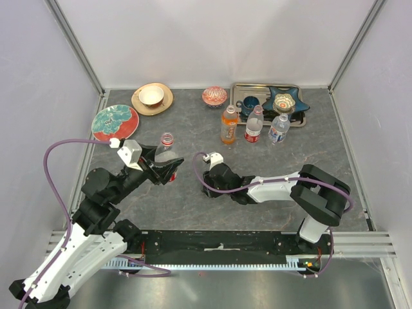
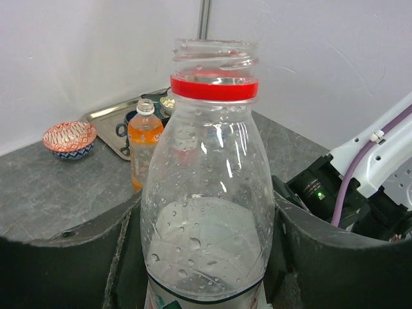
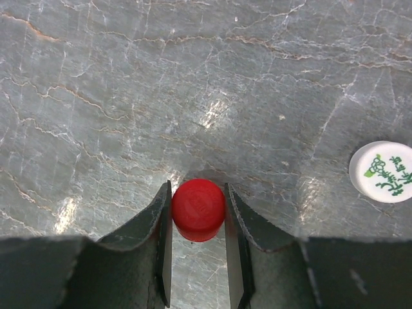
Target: Unscrew the bottle caps
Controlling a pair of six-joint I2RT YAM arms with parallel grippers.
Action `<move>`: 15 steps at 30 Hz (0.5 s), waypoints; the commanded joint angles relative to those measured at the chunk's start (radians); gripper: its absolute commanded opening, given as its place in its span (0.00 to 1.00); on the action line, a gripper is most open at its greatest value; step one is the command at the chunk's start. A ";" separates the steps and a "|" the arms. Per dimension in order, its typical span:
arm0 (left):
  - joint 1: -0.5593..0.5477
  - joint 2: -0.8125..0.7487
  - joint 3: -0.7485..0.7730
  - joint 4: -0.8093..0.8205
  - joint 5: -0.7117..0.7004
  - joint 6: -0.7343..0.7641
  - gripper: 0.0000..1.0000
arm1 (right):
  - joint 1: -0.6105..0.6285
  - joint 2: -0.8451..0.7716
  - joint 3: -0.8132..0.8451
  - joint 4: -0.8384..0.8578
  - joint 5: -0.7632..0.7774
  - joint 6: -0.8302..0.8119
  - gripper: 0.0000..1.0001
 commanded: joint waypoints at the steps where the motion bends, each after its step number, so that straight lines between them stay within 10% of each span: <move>1: 0.004 -0.008 -0.015 0.018 -0.013 0.041 0.53 | 0.011 0.012 0.009 -0.018 0.003 0.024 0.27; 5: 0.004 -0.009 -0.024 0.024 -0.013 0.036 0.54 | 0.021 -0.011 0.004 -0.042 0.025 0.030 0.48; 15: 0.004 -0.003 -0.026 0.028 -0.004 0.027 0.54 | 0.054 -0.120 0.038 -0.105 0.094 0.025 0.63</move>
